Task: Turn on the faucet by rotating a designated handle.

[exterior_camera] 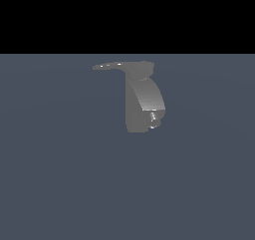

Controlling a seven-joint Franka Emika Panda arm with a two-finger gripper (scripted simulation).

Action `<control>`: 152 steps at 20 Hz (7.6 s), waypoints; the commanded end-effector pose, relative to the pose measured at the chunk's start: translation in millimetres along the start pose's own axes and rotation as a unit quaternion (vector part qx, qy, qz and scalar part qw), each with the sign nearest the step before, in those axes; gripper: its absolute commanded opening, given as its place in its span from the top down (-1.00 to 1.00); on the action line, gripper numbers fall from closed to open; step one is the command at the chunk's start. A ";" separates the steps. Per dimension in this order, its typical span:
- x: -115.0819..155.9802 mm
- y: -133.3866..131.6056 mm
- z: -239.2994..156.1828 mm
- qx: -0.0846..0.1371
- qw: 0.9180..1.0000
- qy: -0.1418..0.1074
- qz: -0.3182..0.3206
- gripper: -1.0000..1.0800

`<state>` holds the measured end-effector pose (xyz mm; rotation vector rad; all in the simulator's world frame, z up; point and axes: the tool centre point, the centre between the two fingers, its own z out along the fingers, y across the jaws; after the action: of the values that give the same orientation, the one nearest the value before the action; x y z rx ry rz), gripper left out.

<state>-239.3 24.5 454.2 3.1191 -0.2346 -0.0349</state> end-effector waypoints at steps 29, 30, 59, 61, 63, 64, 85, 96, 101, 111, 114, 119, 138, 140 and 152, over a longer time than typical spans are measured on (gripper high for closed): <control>120.9 -117.3 89.2 0.010 0.951 -0.001 0.308 1.00; 126.1 -119.6 92.0 0.011 0.948 -0.001 0.317 1.00; 296.3 -132.9 177.3 0.012 0.805 0.003 0.594 1.00; 306.5 -130.0 182.2 0.012 0.793 0.003 0.609 1.00; 315.5 -127.1 186.4 0.012 0.783 0.003 0.622 1.00; 319.5 -125.7 188.2 0.012 0.778 0.003 0.628 1.00; 324.2 -115.7 196.8 0.013 0.755 0.003 0.656 1.00; 295.1 -112.9 197.6 0.013 0.755 0.003 0.656 1.00; 281.2 -111.6 197.9 0.013 0.755 0.003 0.656 1.00; 252.2 -108.8 198.5 0.013 0.755 0.003 0.656 1.00; 243.3 -108.0 198.7 0.013 0.755 0.003 0.656 1.00; 238.5 -106.9 198.9 0.014 0.754 0.004 0.657 1.00; 196.8 -59.8 200.5 0.013 0.754 0.003 0.656 1.00; 192.2 -54.6 200.6 0.013 0.754 0.003 0.656 1.00; 164.0 -22.3 201.3 0.013 0.754 0.003 0.656 1.00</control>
<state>-73.6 28.2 248.8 2.2200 -2.2257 0.0006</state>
